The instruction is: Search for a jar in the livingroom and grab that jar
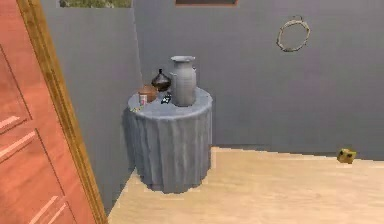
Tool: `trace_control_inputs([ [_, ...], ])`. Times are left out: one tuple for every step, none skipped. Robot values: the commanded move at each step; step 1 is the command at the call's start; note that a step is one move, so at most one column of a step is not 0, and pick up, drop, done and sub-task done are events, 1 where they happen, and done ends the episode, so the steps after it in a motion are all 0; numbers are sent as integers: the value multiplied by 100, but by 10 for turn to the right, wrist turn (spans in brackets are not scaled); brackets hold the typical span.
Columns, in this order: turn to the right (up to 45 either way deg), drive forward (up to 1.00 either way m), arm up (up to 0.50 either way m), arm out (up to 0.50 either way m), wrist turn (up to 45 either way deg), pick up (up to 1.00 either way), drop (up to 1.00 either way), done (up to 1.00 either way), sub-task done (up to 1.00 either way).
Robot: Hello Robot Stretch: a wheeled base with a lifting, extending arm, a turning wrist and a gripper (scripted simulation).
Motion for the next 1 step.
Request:
trace_control_inputs([
  [0,85,0,0,0,0,0,0,0],
])
